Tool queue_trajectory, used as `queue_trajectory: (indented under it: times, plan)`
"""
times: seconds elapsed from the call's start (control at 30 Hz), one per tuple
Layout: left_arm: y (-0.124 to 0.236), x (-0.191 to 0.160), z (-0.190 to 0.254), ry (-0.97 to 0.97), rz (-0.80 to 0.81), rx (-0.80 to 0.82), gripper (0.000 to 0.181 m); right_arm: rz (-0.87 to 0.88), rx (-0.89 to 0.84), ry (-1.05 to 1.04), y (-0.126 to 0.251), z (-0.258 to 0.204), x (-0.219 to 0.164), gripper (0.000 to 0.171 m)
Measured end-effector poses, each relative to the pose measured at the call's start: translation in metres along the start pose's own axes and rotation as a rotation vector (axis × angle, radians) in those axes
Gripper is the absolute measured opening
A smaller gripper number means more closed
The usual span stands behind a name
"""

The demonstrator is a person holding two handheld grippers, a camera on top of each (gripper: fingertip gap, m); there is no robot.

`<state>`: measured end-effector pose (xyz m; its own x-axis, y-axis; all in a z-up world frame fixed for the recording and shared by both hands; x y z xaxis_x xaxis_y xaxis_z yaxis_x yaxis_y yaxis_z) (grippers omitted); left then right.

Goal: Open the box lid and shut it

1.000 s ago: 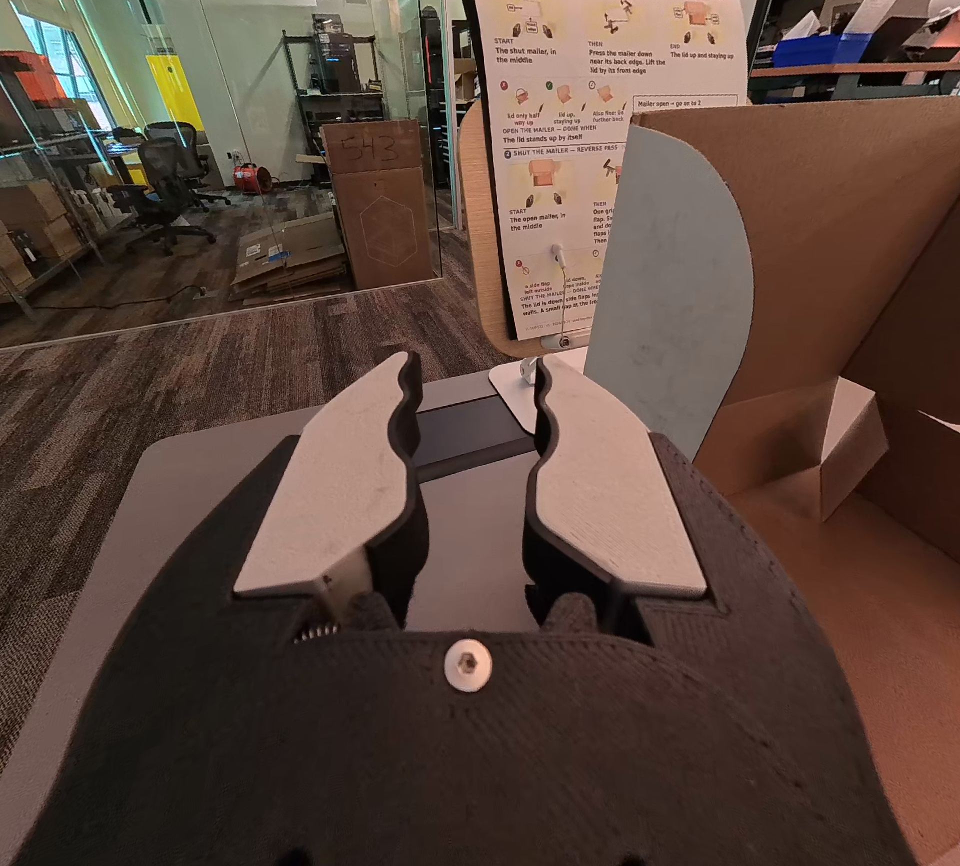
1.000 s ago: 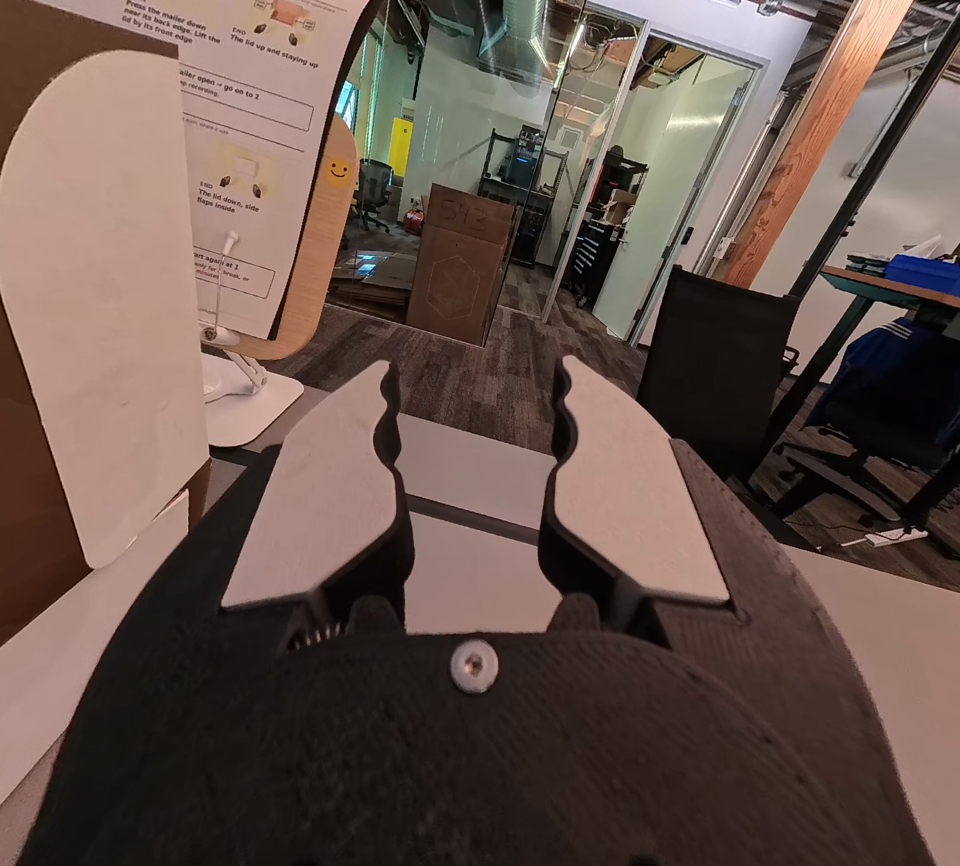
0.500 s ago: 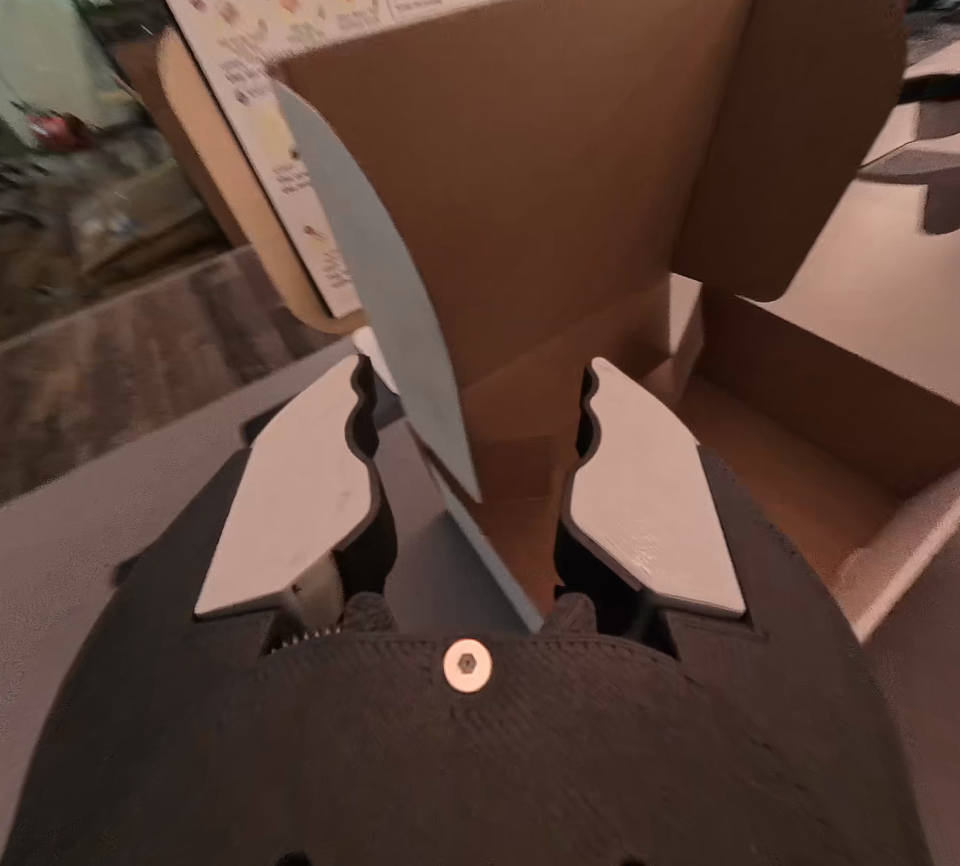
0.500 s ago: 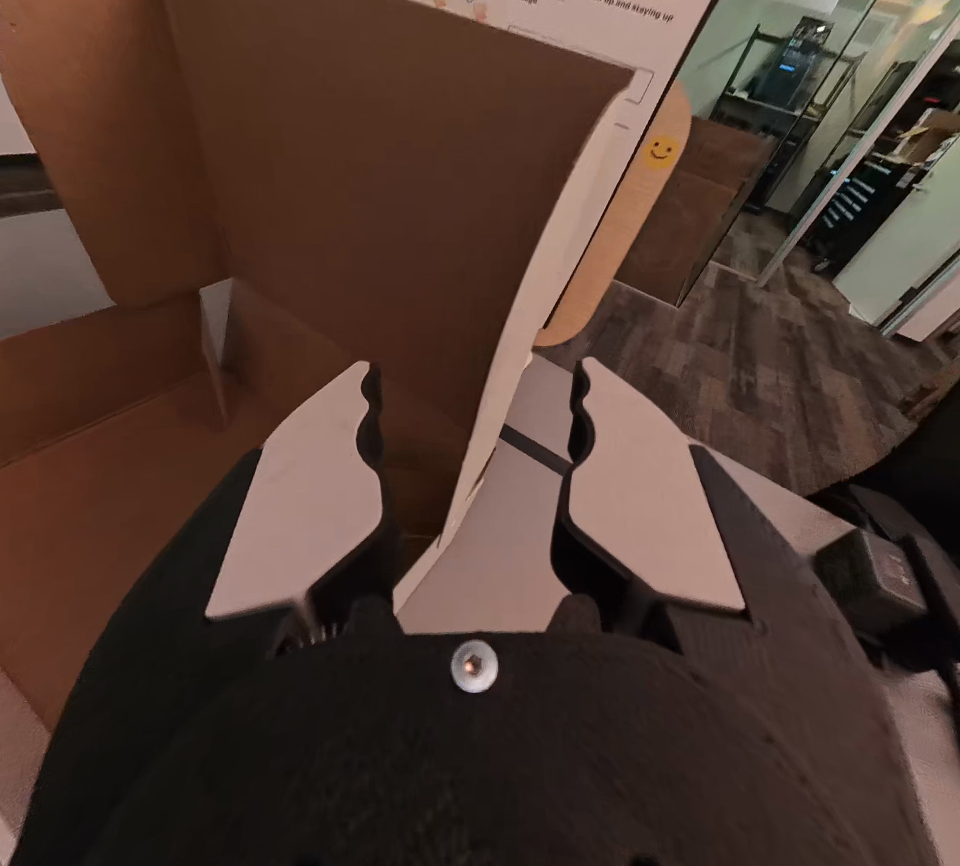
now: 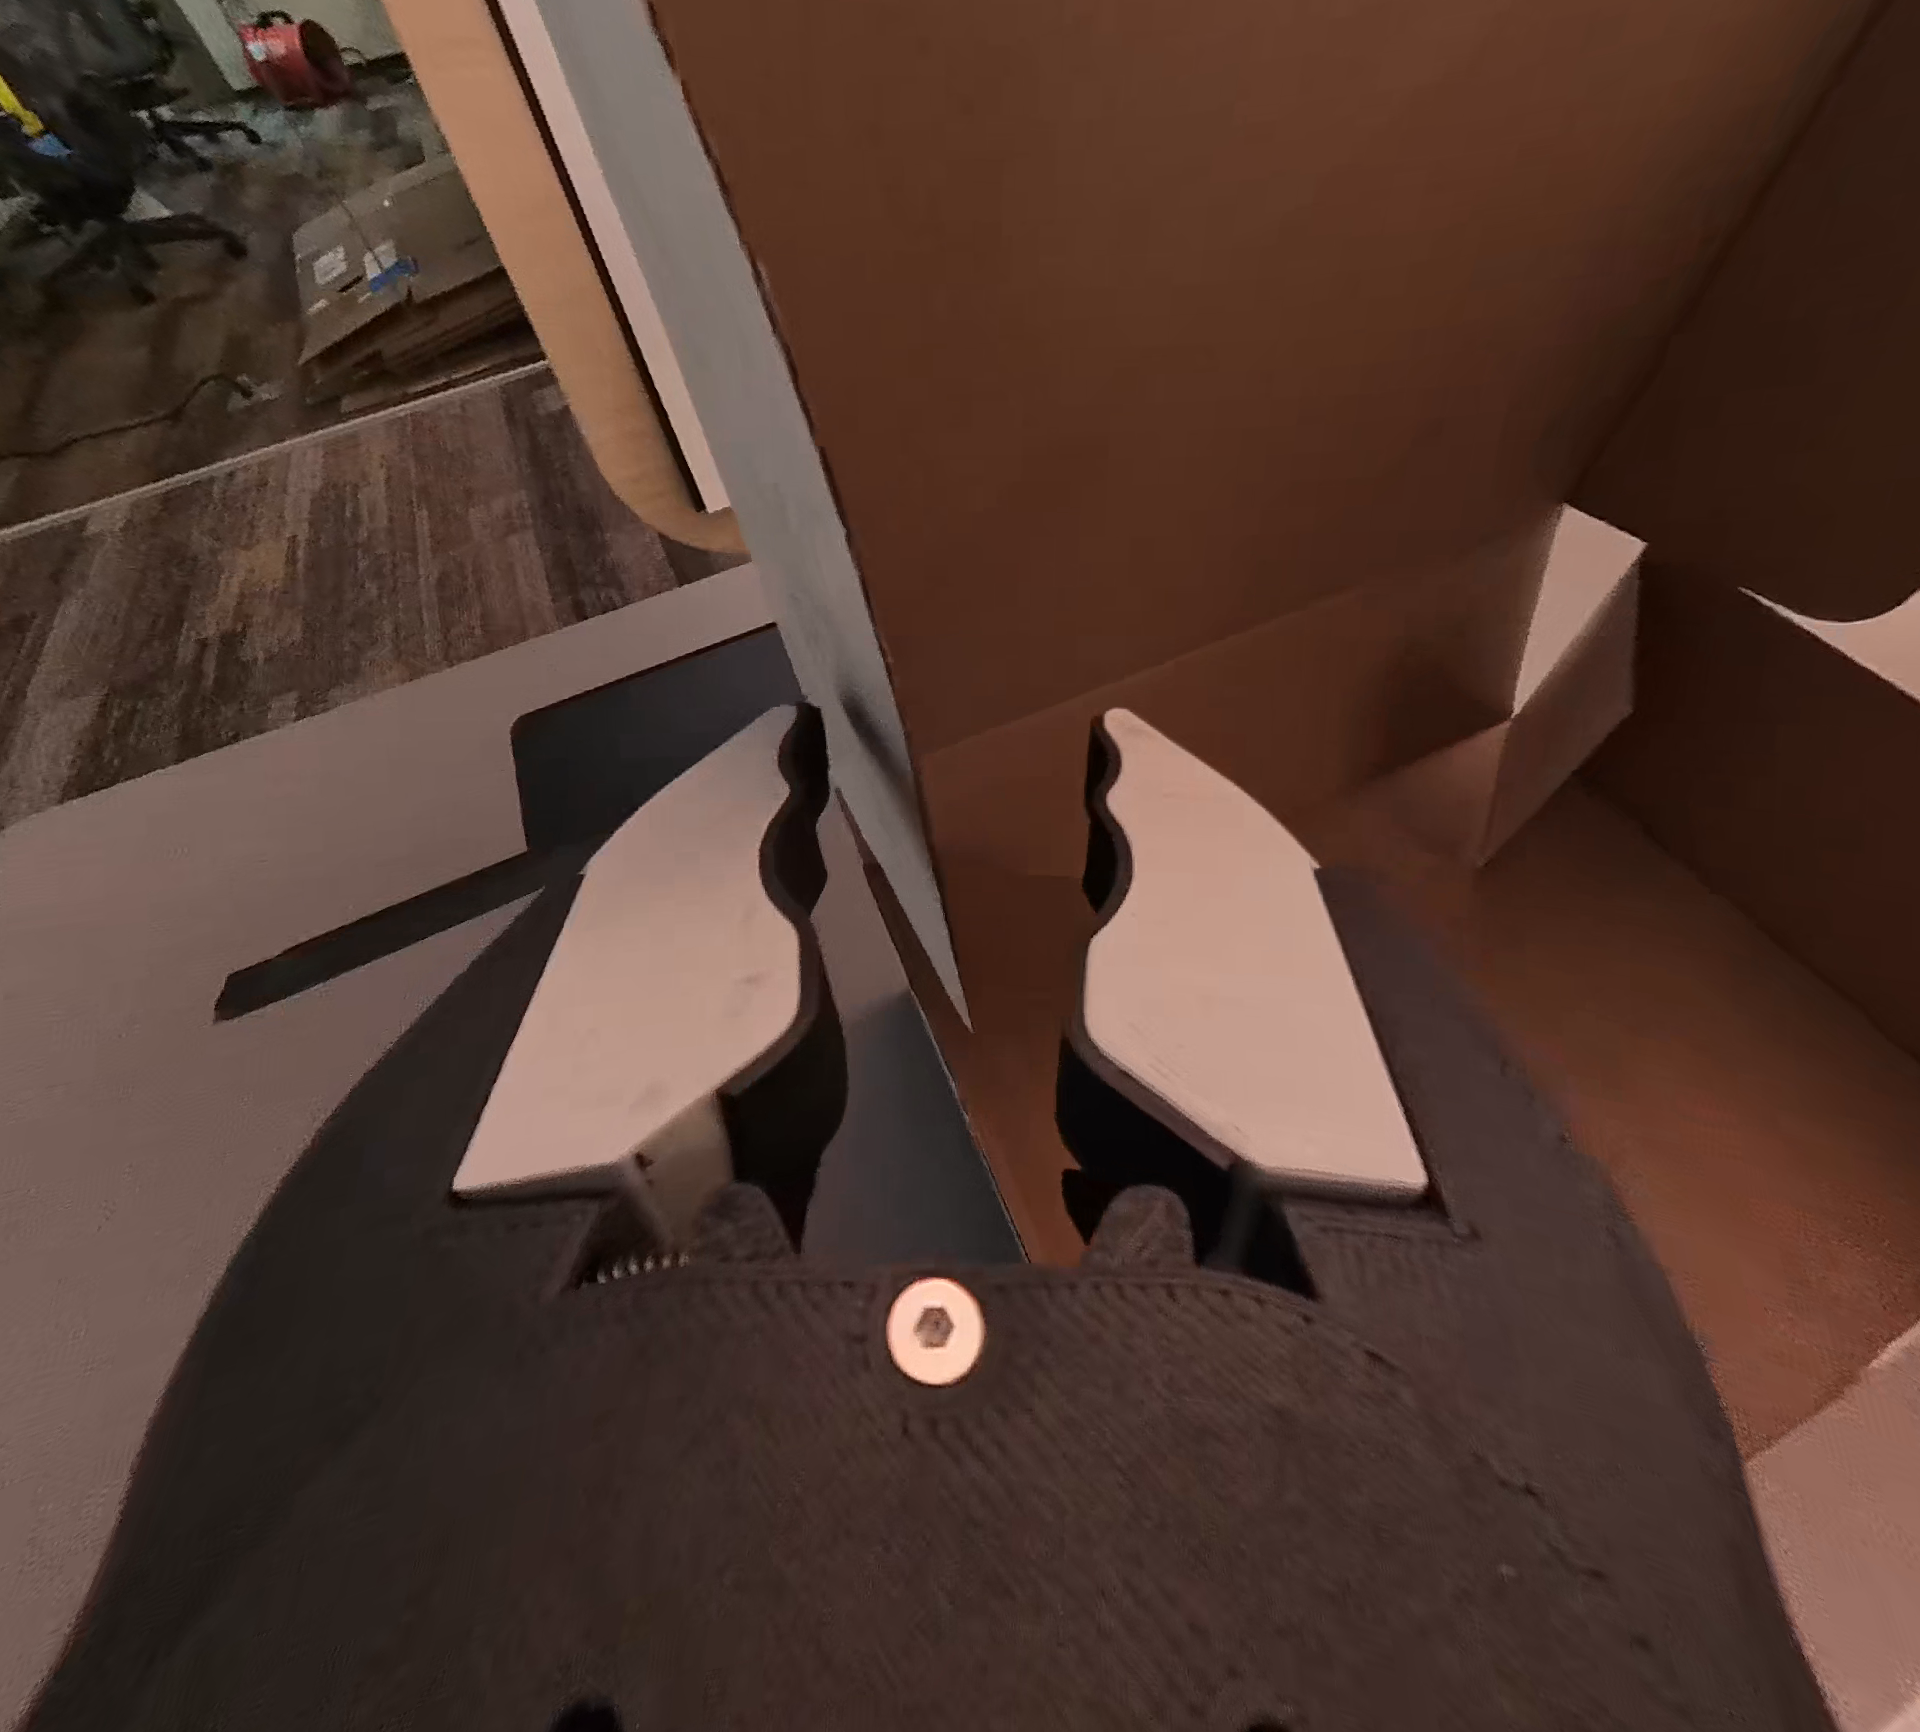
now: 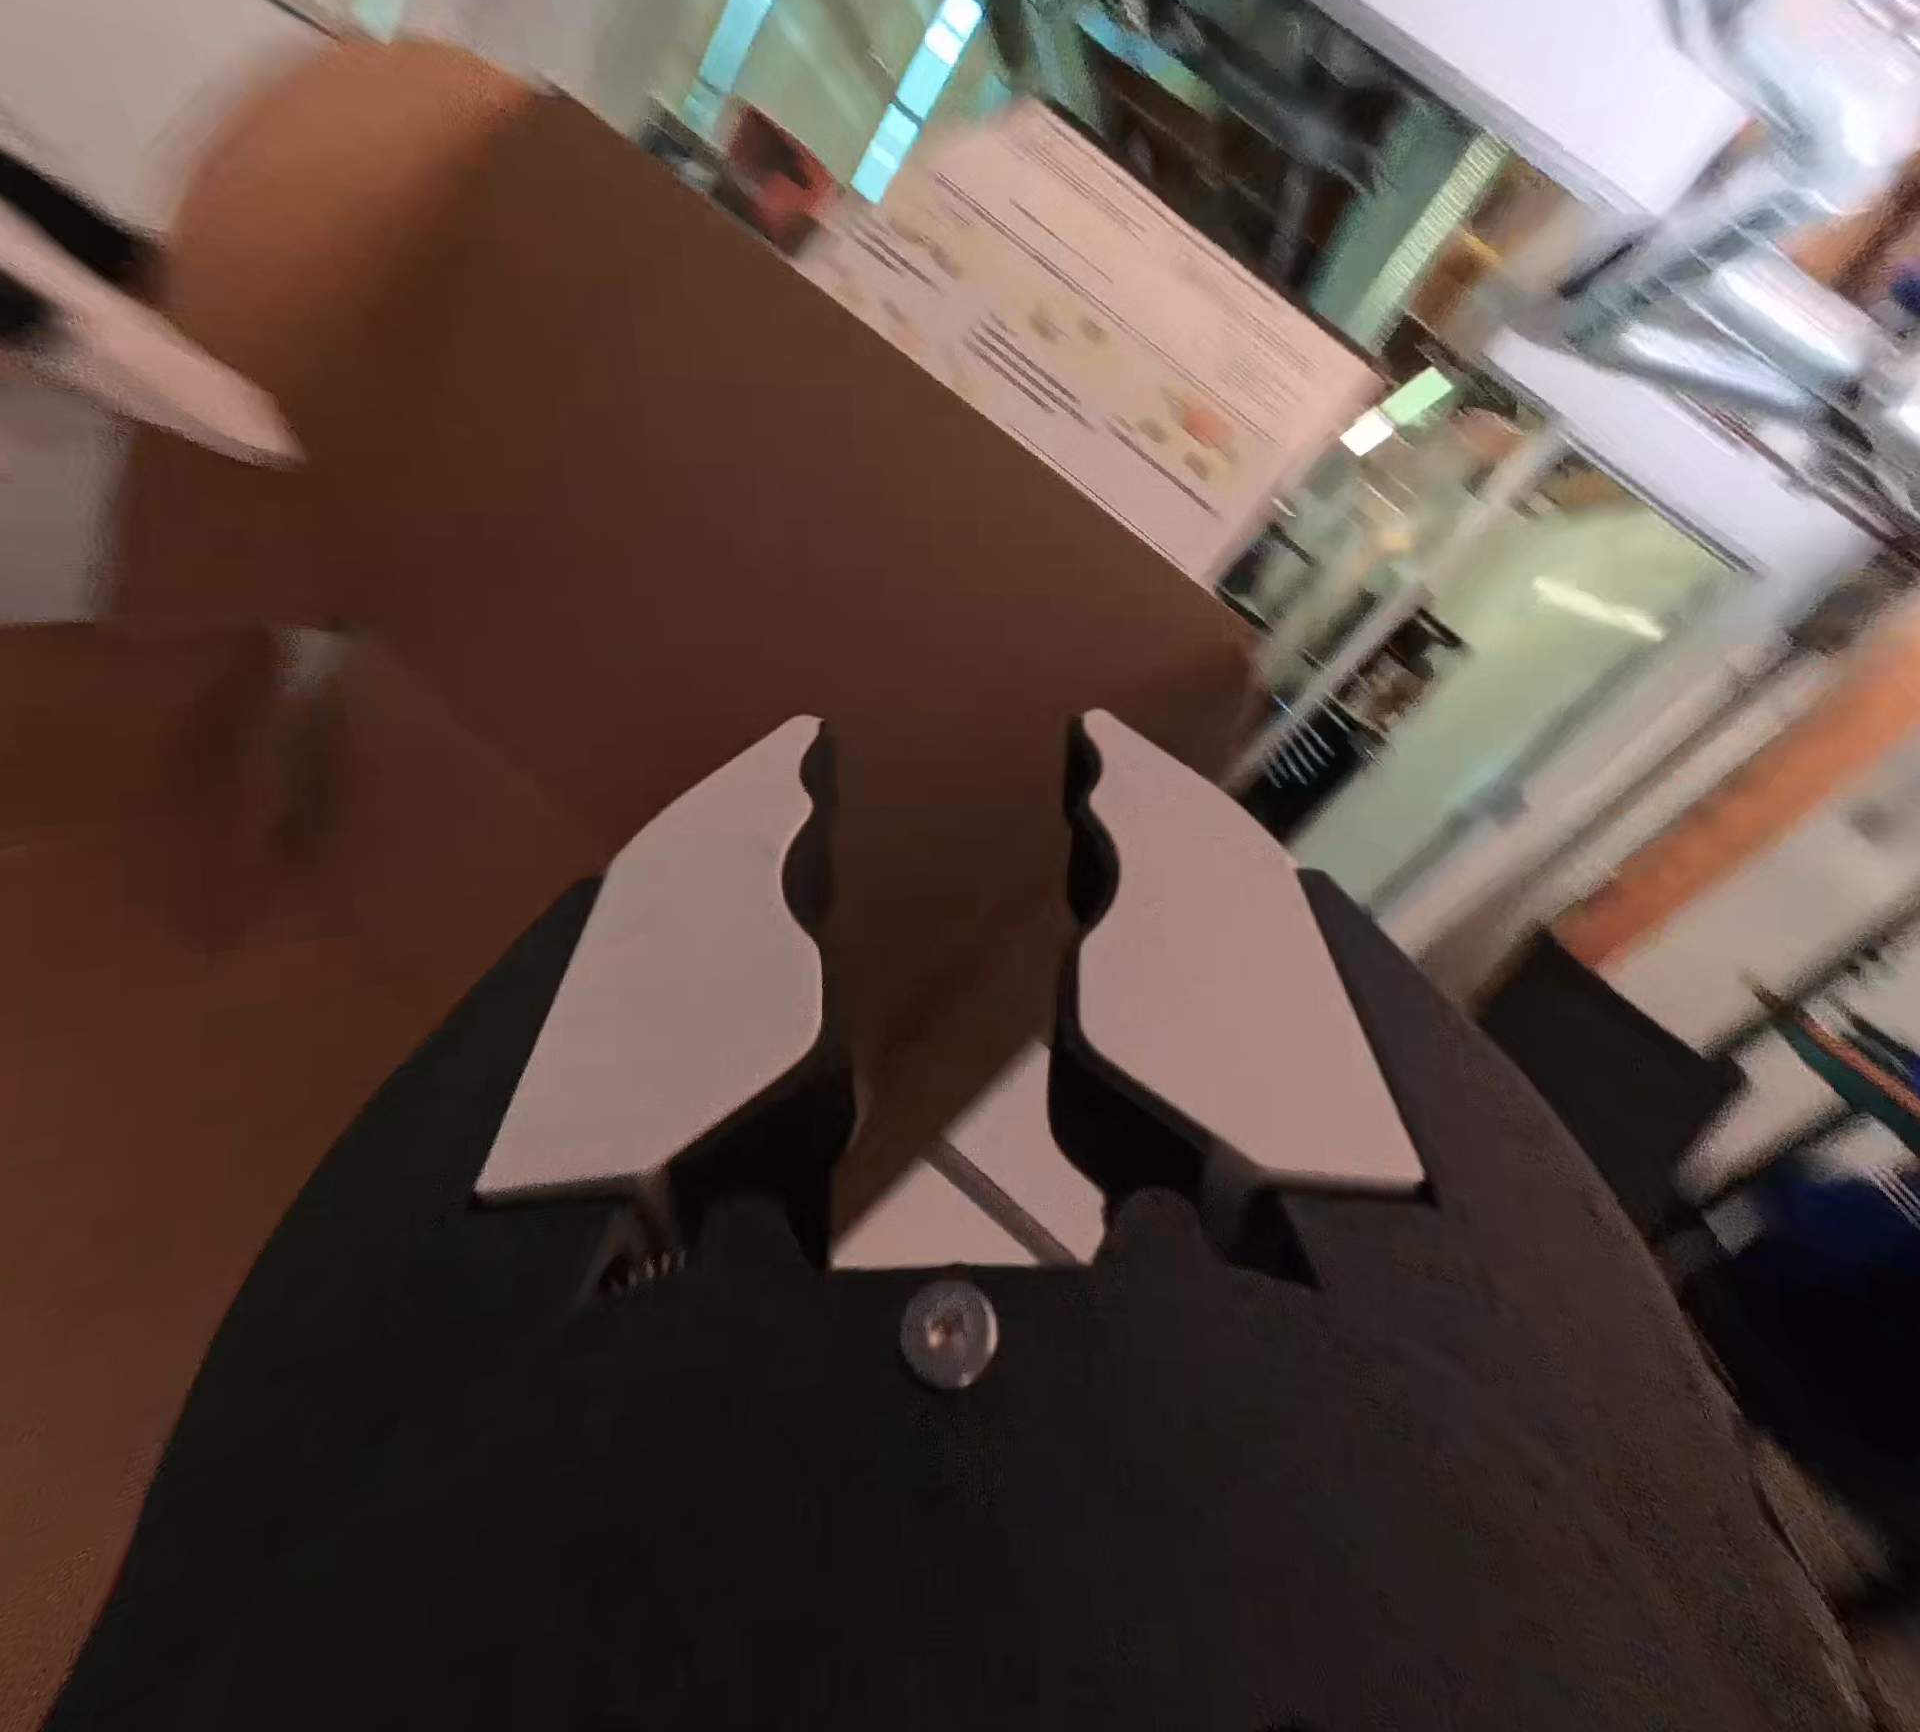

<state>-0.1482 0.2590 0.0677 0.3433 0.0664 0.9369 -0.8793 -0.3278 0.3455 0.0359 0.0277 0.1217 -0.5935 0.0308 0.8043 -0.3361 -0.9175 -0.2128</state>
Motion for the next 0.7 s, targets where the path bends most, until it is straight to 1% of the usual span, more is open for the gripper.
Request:
queue_trajectory:
  times: [0.07,0.13,0.17,0.23,0.27,0.37,0.47,0.57,0.7]
  plan:
    - [-0.001,-0.001,-0.003,-0.007,0.0,0.027,0.039,0.053,0.238,-0.011,0.004,-0.044,0.015,0.033]
    - [-0.002,-0.003,-0.005,-0.009,-0.003,0.029,0.03,0.006,0.48,-0.043,-0.003,-0.09,0.014,0.034]
    - [-0.003,-0.004,-0.006,-0.005,-0.006,0.028,0.026,-0.037,0.565,-0.047,-0.011,-0.111,0.009,0.034]
    - [-0.004,-0.005,-0.006,-0.005,-0.012,0.031,0.016,-0.127,0.668,-0.043,-0.034,-0.143,-0.005,0.034]
    - [-0.004,-0.006,-0.006,-0.008,-0.015,0.036,0.015,-0.179,0.714,-0.047,-0.046,-0.156,-0.012,0.033]
    - [-0.004,-0.006,-0.006,-0.015,-0.015,0.064,0.013,-0.324,0.772,-0.051,-0.08,-0.185,-0.028,0.033]
    - [-0.004,-0.006,-0.007,-0.018,-0.013,0.08,0.012,-0.42,0.762,-0.02,-0.106,-0.204,-0.04,0.033]
    - [-0.003,-0.007,-0.009,-0.015,-0.013,0.094,0.01,-0.478,0.738,-0.017,-0.122,-0.216,-0.048,0.033]
    - [0.0,-0.006,-0.012,0.005,-0.011,0.1,0.007,-0.563,0.81,-0.071,-0.129,-0.23,-0.057,0.021]
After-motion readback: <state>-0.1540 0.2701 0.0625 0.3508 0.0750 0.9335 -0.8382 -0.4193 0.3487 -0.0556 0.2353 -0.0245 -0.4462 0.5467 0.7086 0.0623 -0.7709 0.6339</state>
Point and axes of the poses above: each gripper's, where its closed fingertips meet, y back along the fingers, x out of its top, z = x × y across the jaws, the point moved 7 cm from there along y, back along the fingers, and after that the axes turned 9 degrees about -x, right-handed, at the moved point
